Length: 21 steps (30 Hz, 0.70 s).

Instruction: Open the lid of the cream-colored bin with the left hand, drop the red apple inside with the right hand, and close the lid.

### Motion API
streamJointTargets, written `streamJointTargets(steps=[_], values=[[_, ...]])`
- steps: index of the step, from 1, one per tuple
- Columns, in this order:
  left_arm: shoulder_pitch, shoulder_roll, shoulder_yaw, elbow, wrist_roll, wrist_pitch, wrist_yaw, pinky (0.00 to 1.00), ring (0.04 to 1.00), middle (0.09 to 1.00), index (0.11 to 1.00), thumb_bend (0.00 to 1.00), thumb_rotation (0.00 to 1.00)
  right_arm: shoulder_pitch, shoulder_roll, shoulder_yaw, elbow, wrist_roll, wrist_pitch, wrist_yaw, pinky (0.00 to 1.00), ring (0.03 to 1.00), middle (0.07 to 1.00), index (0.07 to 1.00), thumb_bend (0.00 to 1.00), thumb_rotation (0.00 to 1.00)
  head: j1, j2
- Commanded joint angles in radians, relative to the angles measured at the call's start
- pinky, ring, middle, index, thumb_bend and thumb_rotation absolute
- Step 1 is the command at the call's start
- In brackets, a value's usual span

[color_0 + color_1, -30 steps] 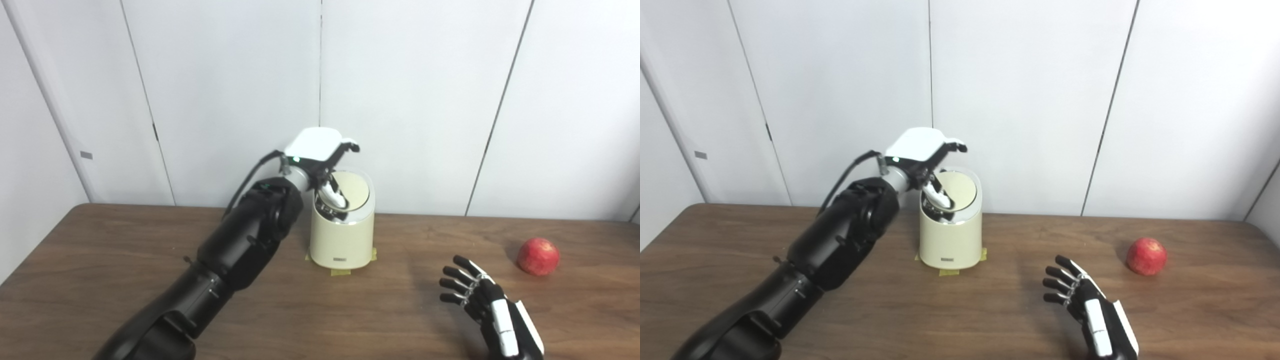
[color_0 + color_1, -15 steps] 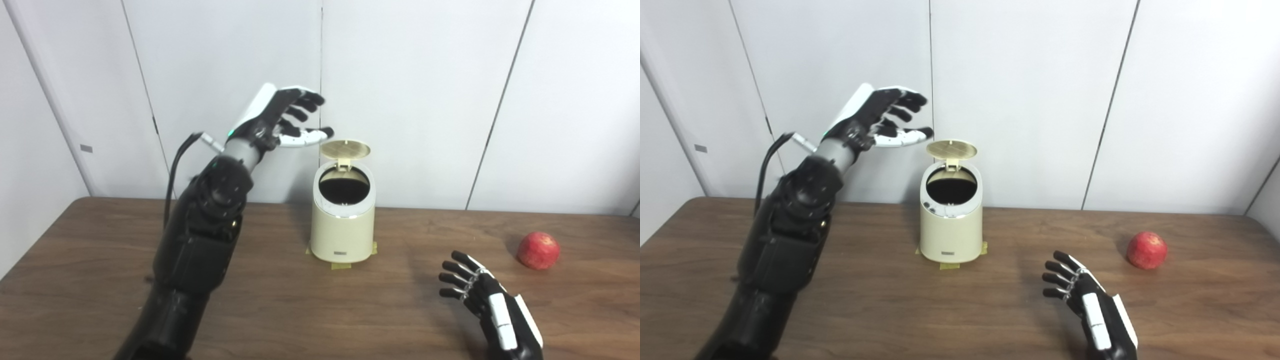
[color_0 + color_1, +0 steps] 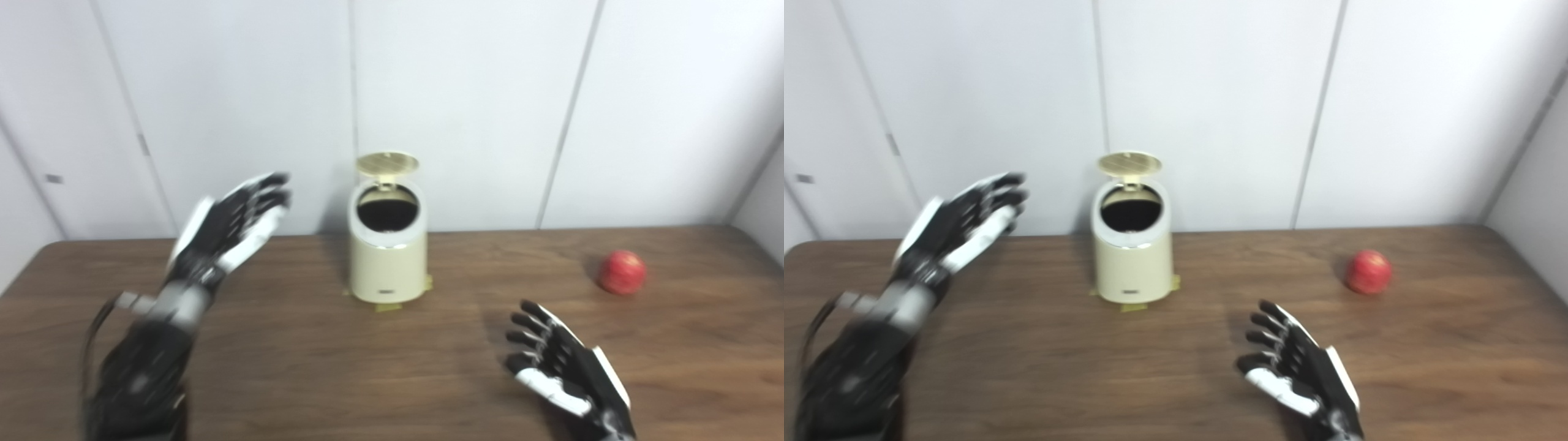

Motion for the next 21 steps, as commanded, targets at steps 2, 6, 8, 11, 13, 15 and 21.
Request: streamJointTargets(steps=[2,6,8,11,13,15,21], values=[[-0.003,-0.007,0.007,-0.057,-0.065,-0.011,0.031,0.76,0.833,0.88,0.896,0.37,0.69,-0.031,-0.033,-0.013,-0.06,-0.035,0.032,-0.016,0.66,0.766,0.825,0.834,0.73,0.18,-0.046,0.003],[0.051,0.007,0.016,-0.06,-0.129,-0.013,0.053,0.8,0.853,0.903,0.91,0.4,0.68,-0.052,-0.067,-0.023,-0.083,-0.066,0.073,-0.016,0.75,0.77,0.85,0.842,0.76,0.13,-0.124,0.005],[0.077,0.015,0.02,-0.063,-0.152,-0.011,0.06,0.83,0.864,0.91,0.912,0.43,0.68,-0.06,-0.095,-0.028,-0.092,-0.096,0.084,-0.017,0.74,0.765,0.857,0.845,0.77,0.15,-0.148,0.005],[0.1,0.021,0.032,-0.06,-0.192,-0.01,0.073,0.85,0.874,0.908,0.912,0.45,0.67,-0.068,-0.118,-0.047,-0.082,-0.11,0.077,-0.027,0.71,0.76,0.858,0.842,0.8,0.17,-0.192,0.008],[0.111,0.031,0.033,-0.059,-0.218,-0.01,0.076,0.86,0.889,0.91,0.928,0.41,0.66,-0.074,-0.137,-0.059,-0.053,-0.119,0.051,-0.033,0.73,0.777,0.867,0.846,0.81,0.18,-0.215,0.008],[0.116,0.041,0.031,-0.056,-0.237,-0.011,0.081,0.86,0.891,0.909,0.928,0.4,0.66,-0.082,-0.156,-0.063,-0.036,-0.142,0.041,-0.039,0.73,0.784,0.871,0.849,0.81,0.18,-0.232,0.01],[0.126,0.07,0.021,-0.042,-0.268,-0.011,0.099,0.86,0.881,0.906,0.913,0.36,0.65,-0.145,-0.184,-0.063,-0.086,-0.26,0.167,-0.058,0.73,0.789,0.846,0.837,0.82,0.15,-0.278,0.011]])
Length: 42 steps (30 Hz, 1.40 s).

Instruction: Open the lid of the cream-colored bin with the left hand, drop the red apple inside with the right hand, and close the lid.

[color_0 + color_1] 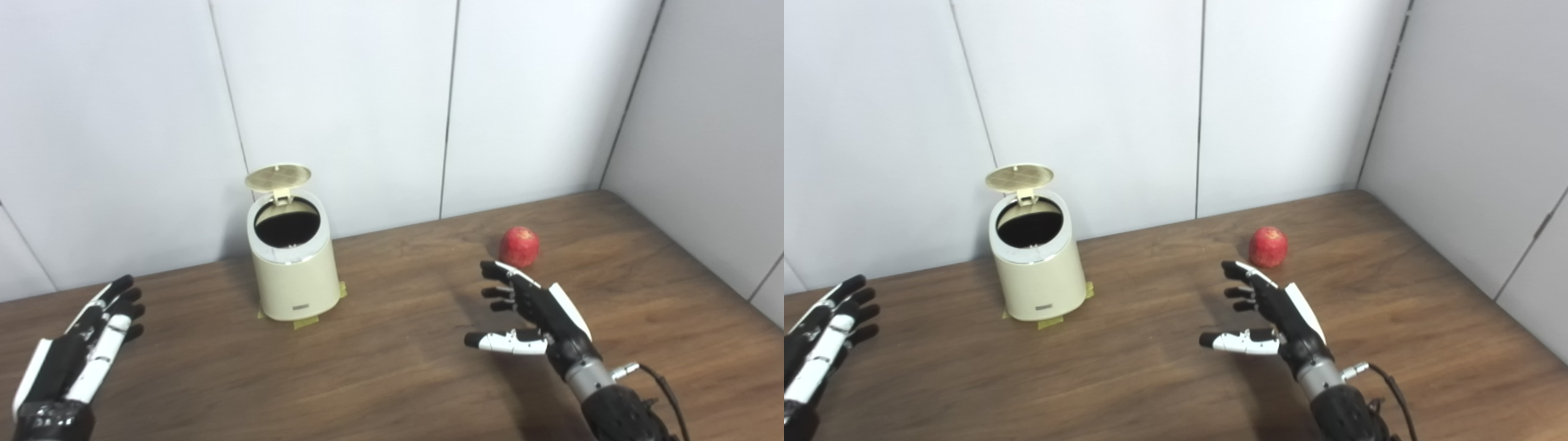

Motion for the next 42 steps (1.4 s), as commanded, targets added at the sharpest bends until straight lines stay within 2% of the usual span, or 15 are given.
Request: streamJointTargets(steps=[1,8,13,14,17,19,22,24,28,32,34,38,42], values=[[-0.026,0.022,-0.005,-0.008,-0.029,-0.011,0.013,0.86,0.885,0.909,0.916,0.36,0.65,-0.062,-0.034,-0.012,-0.044,-0.028,0.028,-0.009,0.73,0.791,0.845,0.837,0.83,0.16,-0.006,0.001],[-0.015,0.058,-0.028,-0.018,-0.058,-0.009,0.024,0.89,0.909,0.924,0.93,0.33,0.66,-0.126,-0.112,-0.02,-0.013,-0.075,0.083,0.006,0.67,0.806,0.86,0.847,0.86,0.16,-0.028,0.006],[-0.011,0.097,-0.045,-0.01,-0.052,-0.009,0.032,0.89,0.889,0.925,0.935,0.34,0.66,-0.172,-0.175,0.004,-0.003,-0.155,0.127,0.012,0.58,0.799,0.876,0.843,0.88,0.18,-0.034,0.01],[-0.011,0.103,-0.048,-0.008,-0.054,-0.009,0.033,0.9,0.887,0.924,0.935,0.33,0.66,-0.179,-0.186,0.007,-0.004,-0.161,0.132,0.018,0.59,0.806,0.874,0.845,0.88,0.17,-0.035,0.011],[-0.012,0.114,-0.051,-0.007,-0.08,-0.009,0.041,0.9,0.891,0.93,0.938,0.32,0.64,-0.202,-0.221,0.023,0.002,-0.194,0.141,0.037,0.72,0.831,0.871,0.845,0.88,0.15,-0.04,0.013],[-0.014,0.123,-0.056,-0.007,-0.093,-0.009,0.049,0.89,0.89,0.93,0.937,0.32,0.64,-0.22,-0.239,0.036,0.01,-0.236,0.158,0.049,0.73,0.826,0.871,0.838,0.89,0.16,-0.042,0.014],[-0.018,0.135,-0.064,-0.007,-0.104,-0.009,0.058,0.91,0.895,0.928,0.935,0.31,0.65,-0.257,-0.249,0.039,0.029,-0.337,0.173,0.112,0.75,0.841,0.875,0.841,0.91,0.21,-0.046,0.015],[-0.024,0.142,-0.069,-0.003,-0.121,-0.009,0.066,0.9,0.895,0.93,0.94,0.3,0.63,-0.289,-0.256,0.04,0.045,-0.4,0.173,0.157,0.72,0.85,0.898,0.845,0.9,0.2,-0.047,0.015],[-0.029,0.157,-0.093,-0.006,-0.148,-0.009,0.099,0.88,0.897,0.933,0.945,0.28,0.6,-0.356,-0.306,0.094,0.104,-0.478,0.172,0.204,0.73,0.89,0.921,0.832,0.93,0.1,-0.05,0.017],[-0.02,0.187,-0.128,-0.021,-0.172,-0.009,0.13,0.88,0.902,0.944,0.956,0.26,0.62,-0.419,-0.321,0.134,0.164,-0.571,0.173,0.29,0.69,0.896,0.937,0.845,0.94,0.09,-0.049,0.022],[-0.018,0.201,-0.141,-0.025,-0.186,-0.009,0.147,0.89,0.901,0.94,0.955,0.25,0.6,-0.449,-0.329,0.157,0.202,-0.606,0.173,0.316,0.73,0.912,0.932,0.845,0.95,0.08,-0.045,0.027],[-0.018,0.229,-0.164,-0.03,-0.212,-0.009,0.181,0.88,0.907,0.941,0.956,0.26,0.59,-0.493,-0.34,0.191,0.282,-0.606,0.166,0.321,0.71,0.909,0.932,0.835,0.96,0.08,-0.04,0.035],[-0.02,0.262,-0.192,-0.038,-0.25,-0.009,0.227,0.87,0.896,0.931,0.947,0.24,0.57,-0.538,-0.355,0.229,0.386,-0.599,0.131,0.301,0.68,0.878,0.908,0.804,0.98,0.11,-0.039,0.04]])
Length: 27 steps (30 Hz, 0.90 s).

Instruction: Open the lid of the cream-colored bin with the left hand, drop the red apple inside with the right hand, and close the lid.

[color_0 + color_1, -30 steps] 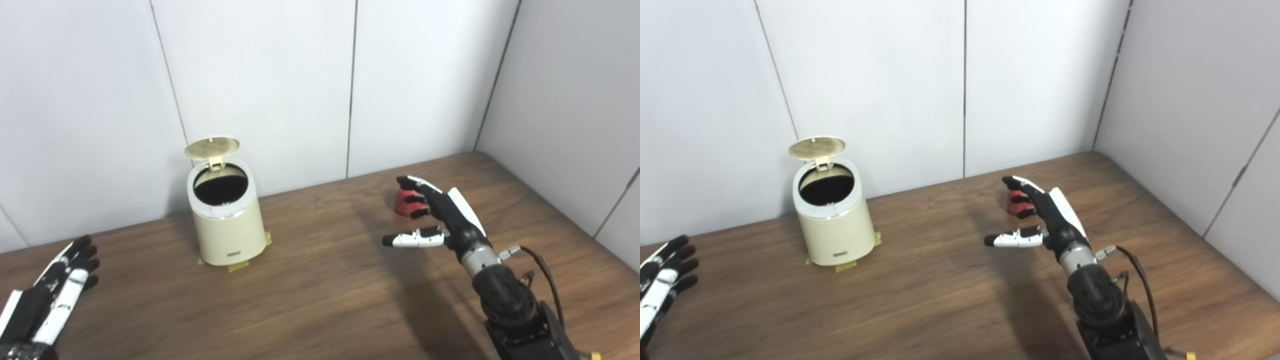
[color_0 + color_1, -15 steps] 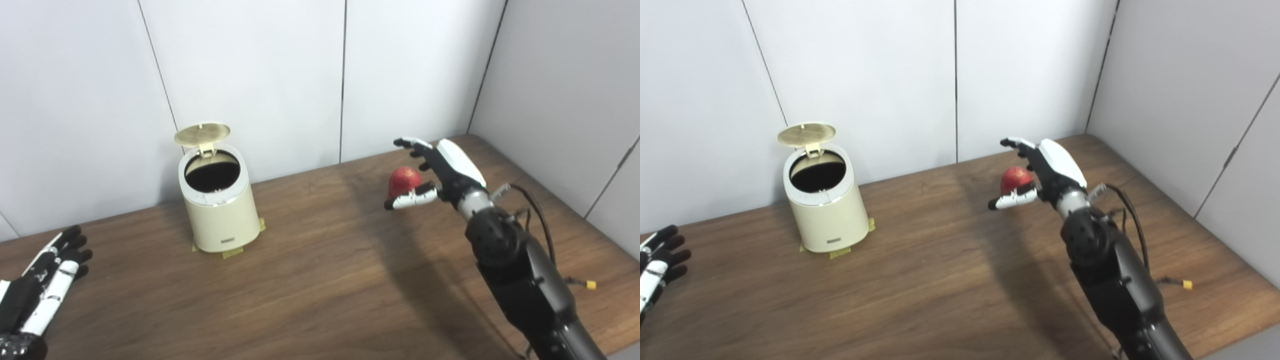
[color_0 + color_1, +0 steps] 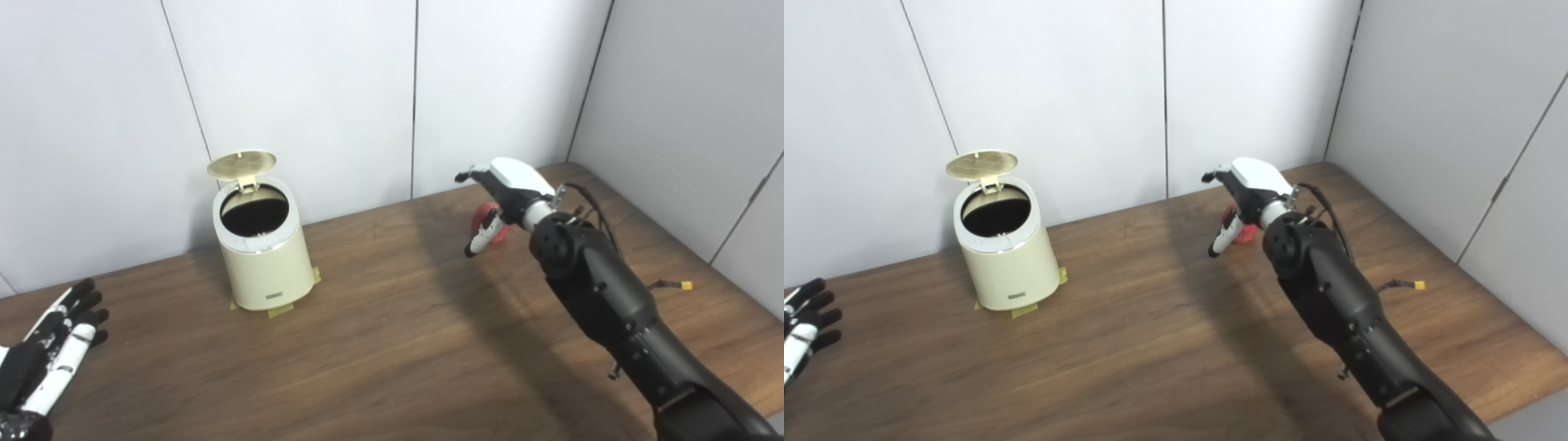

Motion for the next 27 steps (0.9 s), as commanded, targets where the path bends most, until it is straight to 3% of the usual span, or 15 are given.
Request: streamJointTargets(steps=[1,10,19,27], values=[[-0.035,0.034,-0.01,-0.04,-0.029,-0.009,0.041,0.86,0.894,0.93,0.946,0.24,0.56,-0.075,-0.052,0.005,0.018,-0.005,-0.033,-0.022,0.69,0.874,0.898,0.8,0.99,0.13,-0.001,0.005],[-0.035,0.11,-0.096,-0.073,-0.162,-0.009,0.179,0.84,0.888,0.946,0.954,0.25,0.58,-0.16,-0.1,0.084,0.197,0.001,-0.075,-0.016,0.75,0.895,0.878,0.784,0.96,0.11,0.004,0.021],[-0.057,0.211,-0.206,-0.104,-0.288,-0.009,0.325,0.84,0.895,0.957,0.974,0.23,0.58,-0.186,-0.121,0.136,0.28,-0.002,-0.104,-0.026,0.73,0.872,0.866,0.793,0.95,0.09,0.007,0.029],[-0.071,0.246,-0.245,-0.116,-0.341,-0.009,0.396,0.83,0.896,0.953,0.964,0.23,0.59,-0.189,-0.125,0.18,0.311,-0.023,-0.127,-0.055,0.79,0.899,0.874,0.774,0.93,0.13,0.008,0.034]])
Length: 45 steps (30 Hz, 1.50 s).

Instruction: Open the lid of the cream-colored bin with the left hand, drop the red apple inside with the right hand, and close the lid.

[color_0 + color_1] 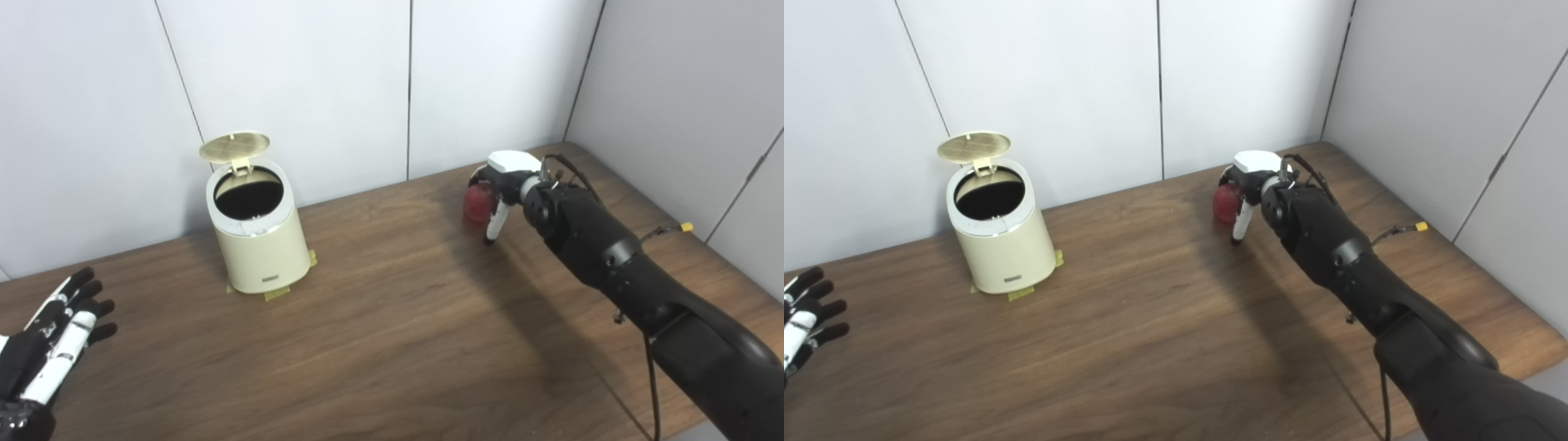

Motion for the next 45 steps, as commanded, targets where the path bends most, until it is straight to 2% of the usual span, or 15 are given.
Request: streamJointTargets(steps=[1,7,9,14,15,16,17,19,20,21,26,34,41,45], values=[[-0.047,0.03,0.009,-0.033,-0.025,-0.009,0.031,0.83,0.898,0.954,0.966,0.23,0.57,-0.056,-0.039,0.005,-0.012,-0.029,-0.038,-0.053,0.79,0.88,0.861,0.766,0.92,0.14,-0.001,0.001],[-0.051,0.042,-0.014,-0.036,-0.013,-0.009,0.053,0.81,0.887,0.946,0.951,0.22,0.59,-0.037,-0.039,0.023,-0.006,-0.039,-0.067,-0.084,0.77,0.847,0.824,0.733,0.92,0.12,0.007,0.005],[-0.05,0.045,-0.013,-0.039,-0.023,-0.009,0.055,0.81,0.892,0.95,0.956,0.22,0.59,-0.026,-0.034,0.013,-0.001,-0.028,-0.078,-0.105,0.72,0.818,0.801,0.711,0.9,0.09,0.008,0.006],[-0.051,0.056,-0.022,-0.041,-0.026,-0.009,0.072,0.81,0.884,0.943,0.948,0.23,0.61,-0.002,-0.014,-0.027,0.017,0.0,-0.123,-0.222,0.66,0.759,0.732,0.623,0.85,0.0,0.008,0.007],[-0.05,0.054,-0.021,-0.041,-0.025,-0.009,0.072,0.81,0.886,0.943,0.947,0.23,0.61,0.002,-0.008,-0.04,0.023,0.011,-0.139,-0.255,0.66,0.748,0.72,0.559,0.69,0.06,0.01,0.008],[-0.05,0.053,-0.021,-0.041,-0.029,-0.009,0.076,0.8,0.88,0.938,0.946,0.23,0.6,0.007,-0.001,-0.055,0.028,0.029,-0.157,-0.285,0.61,0.69,0.672,0.525,0.61,0.09,0.01,0.01],[-0.052,0.054,-0.025,-0.042,-0.028,-0.009,0.079,0.8,0.879,0.935,0.946,0.23,0.59,0.011,0.004,-0.068,0.031,0.044,-0.173,-0.305,0.54,0.537,0.572,0.511,0.56,0.04,0.01,0.01],[-0.055,0.06,-0.035,-0.048,-0.031,-0.009,0.087,0.79,0.878,0.931,0.947,0.21,0.58,0.018,0.009,-0.082,0.027,0.059,-0.189,-0.326,0.54,0.457,0.516,0.494,0.53,0.01,0.012,0.011],[-0.056,0.064,-0.038,-0.048,-0.031,-0.009,0.085,0.8,0.883,0.937,0.95,0.21,0.58,0.019,0.009,-0.083,0.025,0.06,-0.188,-0.33,0.6,0.458,0.504,0.482,0.52,0.0,0.012,0.011],[-0.057,0.067,-0.04,-0.05,-0.034,-0.009,0.085,0.8,0.884,0.939,0.951,0.21,0.58,0.02,0.011,-0.085,0.021,0.061,-0.183,-0.33,0.62,0.459,0.501,0.477,0.52,0.0,0.014,0.011],[-0.066,0.075,-0.049,-0.059,-0.067,-0.009,0.106,0.81,0.896,0.95,0.961,0.2,0.59,0.03,0.016,-0.092,0.007,0.074,-0.182,-0.341,0.47,0.433,0.518,0.467,0.52,0.0,0.015,0.013],[-0.079,0.092,-0.083,-0.064,-0.078,-0.009,0.144,0.81,0.901,0.946,0.953,0.19,0.61,0.043,0.018,-0.103,-0.012,0.086,-0.207,-0.377,0.44,0.423,0.512,0.479,0.52,0.0,0.022,0.013],[-0.097,0.1,-0.123,-0.078,-0.107,-0.009,0.203,0.82,0.895,0.938,0.944,0.15,0.56,0.055,0.012,-0.1,-0.065,0.061,-0.218,-0.409,0.4,0.395,0.494,0.503,0.52,0.0,0.032,0.011],[-0.097,0.107,-0.143,-0.084,-0.102,-0.009,0.219,0.82,0.891,0.94,0.942,0.13,0.53,0.064,0.022,-0.126,-0.123,0.096,-0.242,-0.419,0.38,0.383,0.488,0.514,0.52,0.0,0.051,0.008]])
